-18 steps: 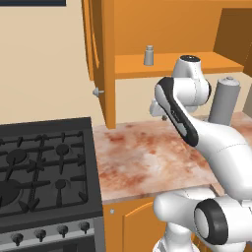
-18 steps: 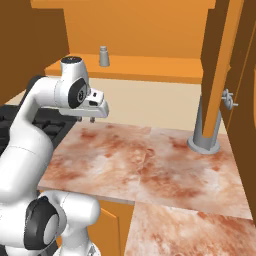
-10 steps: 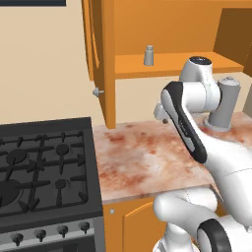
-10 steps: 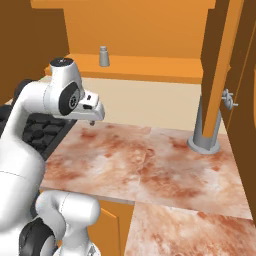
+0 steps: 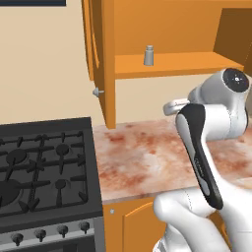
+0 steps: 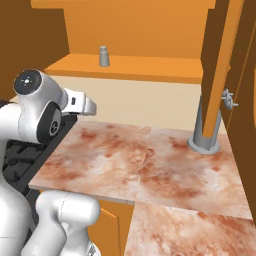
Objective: Retrieve the shaker from the cabinet and place it next the steak on a plate on the dining table.
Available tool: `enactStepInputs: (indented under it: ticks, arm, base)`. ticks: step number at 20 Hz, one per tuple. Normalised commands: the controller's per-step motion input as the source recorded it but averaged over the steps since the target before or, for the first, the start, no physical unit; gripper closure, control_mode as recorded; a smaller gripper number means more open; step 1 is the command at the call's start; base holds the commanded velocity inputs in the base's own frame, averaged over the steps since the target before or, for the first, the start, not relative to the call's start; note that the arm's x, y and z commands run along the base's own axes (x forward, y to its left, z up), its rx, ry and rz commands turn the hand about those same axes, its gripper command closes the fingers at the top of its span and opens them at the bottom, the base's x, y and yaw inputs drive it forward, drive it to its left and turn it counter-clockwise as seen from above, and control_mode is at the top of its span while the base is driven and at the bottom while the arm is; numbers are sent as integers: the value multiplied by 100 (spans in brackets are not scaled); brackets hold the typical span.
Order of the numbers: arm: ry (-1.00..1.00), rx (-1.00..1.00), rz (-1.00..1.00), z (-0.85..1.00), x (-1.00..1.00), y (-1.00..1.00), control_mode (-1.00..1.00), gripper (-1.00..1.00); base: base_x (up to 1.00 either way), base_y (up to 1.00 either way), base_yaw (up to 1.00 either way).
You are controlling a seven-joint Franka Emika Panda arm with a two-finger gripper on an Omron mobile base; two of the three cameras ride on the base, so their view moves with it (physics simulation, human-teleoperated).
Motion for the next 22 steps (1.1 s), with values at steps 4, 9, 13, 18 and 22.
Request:
enactStepInputs:
  ticks: [4, 9, 13, 18, 22]
  arm:
    - [-38, 0, 0, 66, -24, -2, -100, -100]
    - [-37, 0, 0, 66, -13, 0, -100, -100]
    - [-23, 0, 0, 61, -3, 0, -100, -100]
    - [-22, 0, 0, 59, 0, 0, -100, -100]
    - [-11, 0, 0, 61, 0, 0, -100, -100]
  base:
    - [0, 0, 0]
    - [0, 0, 0]
    - [0, 0, 0]
    - [0, 0, 0]
    - [0, 0, 0]
